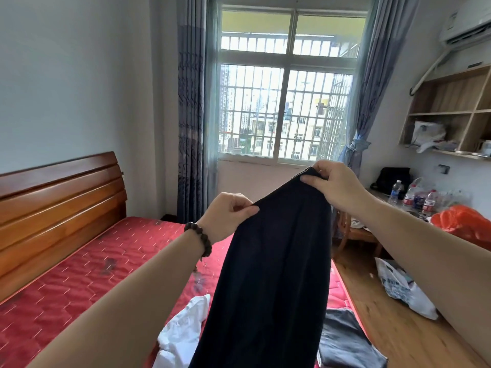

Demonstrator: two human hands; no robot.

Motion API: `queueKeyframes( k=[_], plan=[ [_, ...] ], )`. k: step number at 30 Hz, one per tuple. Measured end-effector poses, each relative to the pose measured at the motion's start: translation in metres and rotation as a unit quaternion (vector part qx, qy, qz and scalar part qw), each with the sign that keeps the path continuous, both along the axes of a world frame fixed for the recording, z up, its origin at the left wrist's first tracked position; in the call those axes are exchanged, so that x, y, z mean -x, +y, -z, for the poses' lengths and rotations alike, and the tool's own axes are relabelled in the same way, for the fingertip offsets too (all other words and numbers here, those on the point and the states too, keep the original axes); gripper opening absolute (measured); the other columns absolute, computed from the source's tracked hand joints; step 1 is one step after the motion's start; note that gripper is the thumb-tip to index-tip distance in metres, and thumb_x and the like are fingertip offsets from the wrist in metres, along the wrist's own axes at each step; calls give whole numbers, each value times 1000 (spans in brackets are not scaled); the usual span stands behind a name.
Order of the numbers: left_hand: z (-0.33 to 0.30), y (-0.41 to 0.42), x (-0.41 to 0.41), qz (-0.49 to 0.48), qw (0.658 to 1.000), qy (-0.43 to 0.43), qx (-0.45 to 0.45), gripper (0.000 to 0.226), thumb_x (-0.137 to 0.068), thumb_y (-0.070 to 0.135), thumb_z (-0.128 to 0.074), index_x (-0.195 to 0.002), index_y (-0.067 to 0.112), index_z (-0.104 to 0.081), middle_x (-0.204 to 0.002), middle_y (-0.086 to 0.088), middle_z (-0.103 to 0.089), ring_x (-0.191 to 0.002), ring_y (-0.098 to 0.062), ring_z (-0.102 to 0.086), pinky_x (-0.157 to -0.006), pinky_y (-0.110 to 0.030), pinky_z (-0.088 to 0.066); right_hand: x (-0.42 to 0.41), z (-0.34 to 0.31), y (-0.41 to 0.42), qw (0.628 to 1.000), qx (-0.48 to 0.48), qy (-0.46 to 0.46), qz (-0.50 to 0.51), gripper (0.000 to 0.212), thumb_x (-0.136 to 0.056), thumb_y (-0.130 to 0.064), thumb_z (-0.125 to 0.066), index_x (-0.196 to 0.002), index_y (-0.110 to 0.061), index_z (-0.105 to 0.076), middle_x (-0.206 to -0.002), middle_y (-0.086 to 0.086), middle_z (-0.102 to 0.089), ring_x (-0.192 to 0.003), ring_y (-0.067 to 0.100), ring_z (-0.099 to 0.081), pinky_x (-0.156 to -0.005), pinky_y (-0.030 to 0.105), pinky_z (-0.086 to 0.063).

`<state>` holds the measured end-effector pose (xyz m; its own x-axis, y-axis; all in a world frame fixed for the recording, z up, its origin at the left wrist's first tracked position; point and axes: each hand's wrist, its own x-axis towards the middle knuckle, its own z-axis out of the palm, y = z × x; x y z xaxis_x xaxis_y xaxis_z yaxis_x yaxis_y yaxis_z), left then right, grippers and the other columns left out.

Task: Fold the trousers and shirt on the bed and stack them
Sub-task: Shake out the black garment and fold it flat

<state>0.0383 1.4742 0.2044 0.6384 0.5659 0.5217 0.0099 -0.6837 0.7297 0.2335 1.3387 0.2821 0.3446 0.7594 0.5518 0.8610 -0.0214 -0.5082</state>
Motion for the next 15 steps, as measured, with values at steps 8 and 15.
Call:
queueKeyframes(
  k=[8,15],
  plan=[
    [19,11,15,-16,999,22,-28,10,-78,3,-74,-73,12,-73,-78,-1,-66,-74,-13,-62,-79,-36,-54,14,40,11,992,-66,-109,-13,15,-94,-26,-57,-93,-11,-52,-79,3,-64,-73,23,-59,-70,33,-46],
    [35,25,38,-28,999,29,10,5,-80,8,-73,-85,7,-74,-80,-4,-72,-77,-18,-68,-81,-37,-57,27,38,19,985,-49,-165,-1,27,-91,-42,-60,-91,-15,-57,-82,5,-68,-79,28,-62,-72,39,-49]
  ],
)
